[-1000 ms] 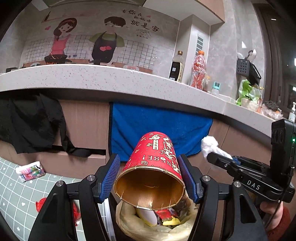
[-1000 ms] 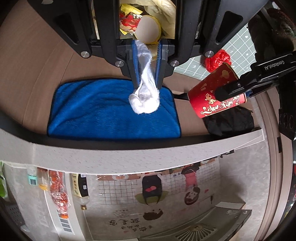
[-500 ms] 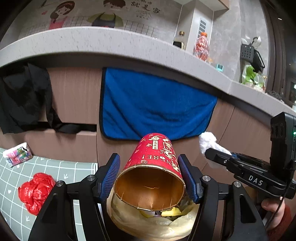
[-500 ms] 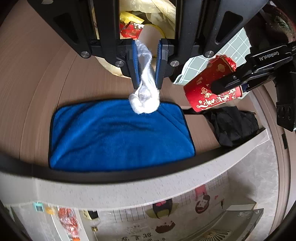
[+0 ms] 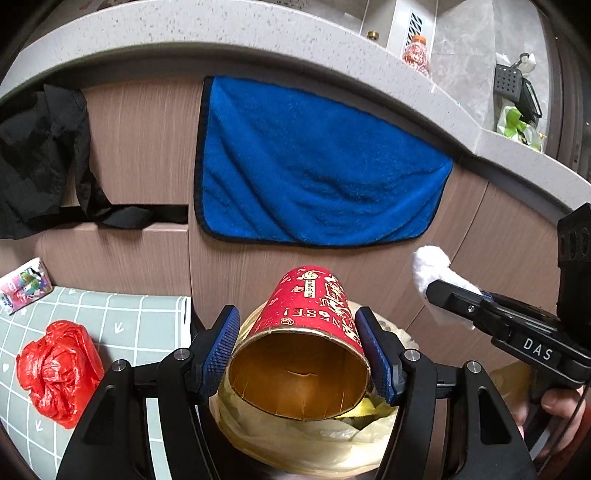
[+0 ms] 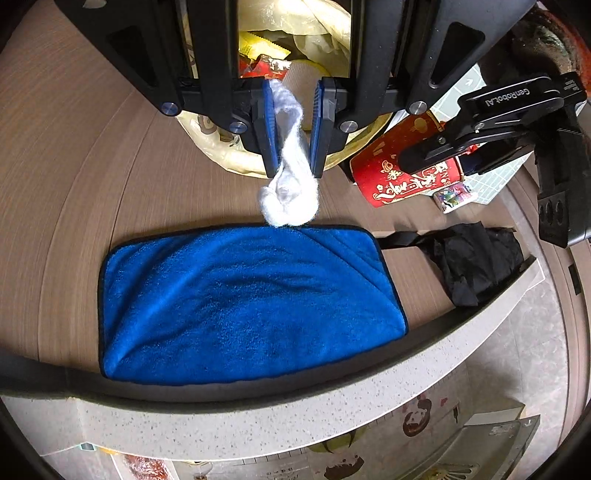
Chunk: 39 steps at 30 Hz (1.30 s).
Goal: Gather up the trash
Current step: 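Carry the red cup in the left gripper while the right gripper carries the tissue over the bin, then open both grippers over the yellow bin to drop cup and tissue, then move the left gripper to the pink snack packet and close on it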
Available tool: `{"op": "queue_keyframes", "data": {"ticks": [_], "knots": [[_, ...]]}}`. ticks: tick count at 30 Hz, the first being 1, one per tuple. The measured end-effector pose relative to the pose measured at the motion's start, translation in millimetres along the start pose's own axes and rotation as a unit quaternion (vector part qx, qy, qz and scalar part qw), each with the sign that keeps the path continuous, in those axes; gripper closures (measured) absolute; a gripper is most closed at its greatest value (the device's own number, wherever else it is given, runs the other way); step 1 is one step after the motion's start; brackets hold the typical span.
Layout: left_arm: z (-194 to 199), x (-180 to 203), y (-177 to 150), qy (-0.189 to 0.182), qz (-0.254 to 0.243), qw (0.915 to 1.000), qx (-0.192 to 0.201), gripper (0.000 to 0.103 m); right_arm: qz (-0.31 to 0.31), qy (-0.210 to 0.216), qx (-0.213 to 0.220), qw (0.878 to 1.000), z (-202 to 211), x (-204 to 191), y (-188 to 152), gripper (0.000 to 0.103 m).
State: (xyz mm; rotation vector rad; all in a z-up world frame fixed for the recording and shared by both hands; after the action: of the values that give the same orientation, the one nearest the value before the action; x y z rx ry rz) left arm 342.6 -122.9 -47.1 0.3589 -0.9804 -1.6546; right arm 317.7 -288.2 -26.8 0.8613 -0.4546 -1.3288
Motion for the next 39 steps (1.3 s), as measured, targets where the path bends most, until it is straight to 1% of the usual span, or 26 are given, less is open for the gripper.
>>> {"op": "queue_keyframes", "data": {"ticks": [1, 3, 4, 5, 6, 7, 9, 11, 14, 16, 19, 22, 26, 28, 30, 33, 35, 37, 39], "knots": [[-2.5, -0.8, -0.3, -0.005, 0.0, 1.0, -0.003, 0.037, -0.002, 0.001, -0.002, 1.0, -1.8, 0.8, -0.5, 0.086], [-11.8, -1.7, 0.7, -0.036, -0.003, 0.9992, -0.02, 0.035, -0.005, 0.002, -0.003, 1.0, -5.6, 3.1, -1.8, 0.086], [-16.5, -2.4, 1.6, -0.041, -0.003, 0.9987, -0.031, 0.03, -0.004, 0.002, -0.002, 1.0, -8.3, 4.6, -2.5, 0.078], [-21.7, -4.4, 2.7, -0.044, 0.0, 0.9981, -0.044, 0.028, -0.005, -0.004, -0.006, 1.0, -12.8, 7.1, -3.5, 0.068], [-23.7, -7.3, 4.0, -0.049, 0.007, 0.9975, -0.05, 0.023, -0.009, -0.013, -0.011, 1.0, -16.9, 10.1, -4.3, 0.05], [-22.8, -12.2, 6.0, -0.053, 0.019, 0.9971, -0.051, 0.02, -0.019, -0.023, -0.016, 0.999, -21.1, 14.4, -6.0, 0.047], [-16.5, -18.4, 9.1, -0.054, 0.027, 0.9972, -0.042, 0.019, -0.039, -0.021, -0.023, 0.999, -24.8, 20.7, -9.9, 0.047], [-6.6, -26.2, 13.5, -0.044, 0.03, 0.9981, -0.03, 0.019, -0.051, -0.009, -0.02, 0.998, -22.9, 23.1, -12.6, 0.047], [13.7, -43.4, 19.2, -0.03, 0.033, 0.999, -0.012, 0.019, -0.051, -0.019, -0.015, 0.998, -17.7, 20.5, -12.9, 0.047], [30.4, -60.0, 21.2, -0.012, 0.033, 0.9994, 0.003, 0.019, -0.048, -0.022, -0.011, 0.999, -13.4, 16.1, -11.4, 0.047], [59.0, -98.5, 19.0, 0.02, 0.045, 0.9986, 0.021, 0.019, -0.037, -0.022, -0.002, 0.999, -8.6, 3.8, -7.0, 0.047], [81.5, -142.8, 14.3, 0.057, 0.056, 0.9963, 0.034, 0.019, -0.023, -0.01, 0.007, 1.0, -7.1, -15.4, -1.8, 0.047], [100.4, -208.1, 5.3, 0.097, 0.072, 0.9922, 0.03, 0.019, -0.005, 0.014, 0.011, 1.0, -11.8, -47.7, 3.7, 0.047], [104.3, -243.6, 1.7, 0.105, 0.077, 0.991, 0.033, 0.019, 0.001, 0.032, 0.003, 0.999, -20.0, -66.9, 4.0, 0.047], [98.5, -278.0, -1.0, 0.108, 0.083, 0.9906, 0.013, 0.018, 0.01, 0.046, -0.005, 0.999, -28.3, -84.9, 2.6, 0.047], [77.6, -325.3, 1.8, 0.078, 0.09, 0.9925, -0.026, 0.018, 0.028, 0.06, -0.016, 0.998, -40.8, -114.3, -2.4, 0.047], [64.1, -347.9, 5.6, 0.069, 0.09, 0.9928, -0.04, 0.018, 0.039, 0.071, -0.023, 0.996, -48.7, -132.2, -6.8, 0.047], [51.1, -360.9, 10.7, 0.076, 0.067, 0.9936, -0.049, 0.018, 0.046, 0.079, -0.035, 0.995, -57.3, -148.8, -11.1, 0.048], [36.0, -365.4, 15.2, 0.087, 0.03, 0.9938, -0.064, 0.018, 0.051, 0.083, -0.047, 0.994, -64.8, -160.6, -15.5, 0.048]]}}
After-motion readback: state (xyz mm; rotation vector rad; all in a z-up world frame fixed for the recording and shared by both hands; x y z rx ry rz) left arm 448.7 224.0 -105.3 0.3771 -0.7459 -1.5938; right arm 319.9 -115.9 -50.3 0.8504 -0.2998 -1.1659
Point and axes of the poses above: each gripper's, at about its wrist camera, not at the fingertips, and z roughly against the way its jaws point, x to its right, y to its top, the point moved 3 cm from there along -z, roughly the way its jaws point, and after that the axes turned 7 degrees about -x, right-handed, at the moved point
